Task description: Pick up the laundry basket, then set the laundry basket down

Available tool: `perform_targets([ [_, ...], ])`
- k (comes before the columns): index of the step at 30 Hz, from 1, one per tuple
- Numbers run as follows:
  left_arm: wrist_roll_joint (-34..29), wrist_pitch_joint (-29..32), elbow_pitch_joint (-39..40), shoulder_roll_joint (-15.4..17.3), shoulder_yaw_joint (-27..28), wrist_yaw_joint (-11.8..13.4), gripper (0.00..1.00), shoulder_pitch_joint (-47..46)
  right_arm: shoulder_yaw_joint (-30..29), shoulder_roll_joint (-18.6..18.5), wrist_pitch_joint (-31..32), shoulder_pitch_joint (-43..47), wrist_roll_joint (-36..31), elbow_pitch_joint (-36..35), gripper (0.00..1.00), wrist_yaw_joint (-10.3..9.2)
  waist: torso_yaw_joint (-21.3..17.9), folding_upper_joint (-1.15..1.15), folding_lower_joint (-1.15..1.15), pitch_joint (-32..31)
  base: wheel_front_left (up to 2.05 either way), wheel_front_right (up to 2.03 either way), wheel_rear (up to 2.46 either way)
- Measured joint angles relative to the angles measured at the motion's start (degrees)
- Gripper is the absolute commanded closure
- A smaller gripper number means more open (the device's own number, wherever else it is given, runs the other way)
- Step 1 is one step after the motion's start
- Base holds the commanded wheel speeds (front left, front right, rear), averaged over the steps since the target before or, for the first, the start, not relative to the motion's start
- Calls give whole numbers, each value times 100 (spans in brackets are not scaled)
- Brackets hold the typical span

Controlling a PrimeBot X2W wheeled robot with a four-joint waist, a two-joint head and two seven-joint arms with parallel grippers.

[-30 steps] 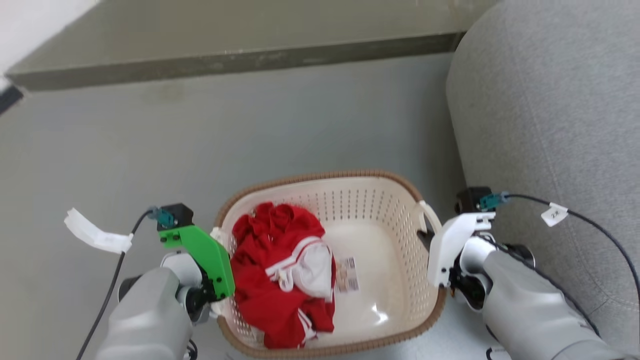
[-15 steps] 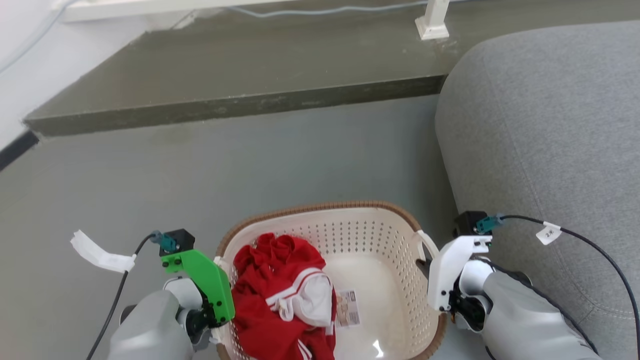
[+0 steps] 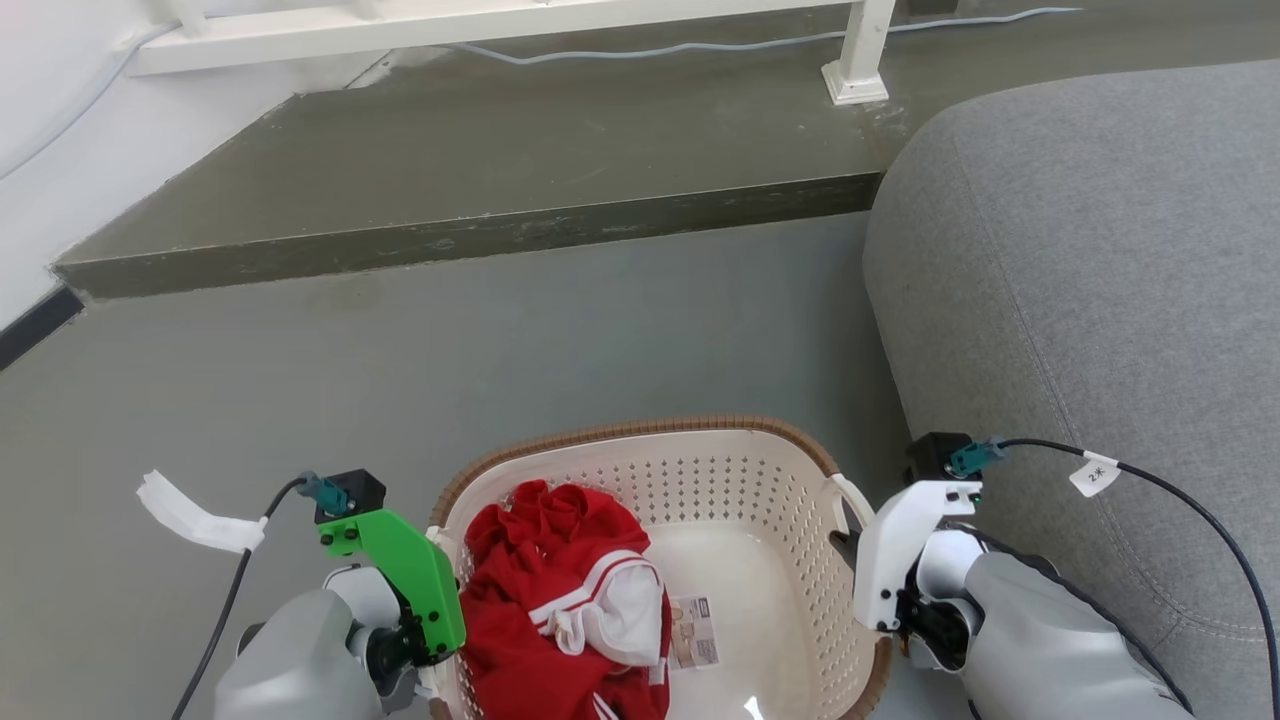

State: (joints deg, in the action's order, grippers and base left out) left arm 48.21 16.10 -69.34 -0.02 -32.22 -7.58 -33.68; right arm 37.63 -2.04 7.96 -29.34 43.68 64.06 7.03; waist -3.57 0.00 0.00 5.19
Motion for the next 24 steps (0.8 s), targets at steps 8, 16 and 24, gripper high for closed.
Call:
perform_targets([
  [8,11,0,2,13,-13,0,100,2,45,8,0,0,82,30,100,1,-12,0,0,4,0,0,0],
  [16,45,0,3,19,-38,0,100,3,102,8,0,-1,149,44,100,1,-27,0,0,13,0,0,0],
  [24,81,0,0,27,-47,0,100,3,154,8,-1,-6,223,53,100,1,-15,0,0,20,0,0,0],
])
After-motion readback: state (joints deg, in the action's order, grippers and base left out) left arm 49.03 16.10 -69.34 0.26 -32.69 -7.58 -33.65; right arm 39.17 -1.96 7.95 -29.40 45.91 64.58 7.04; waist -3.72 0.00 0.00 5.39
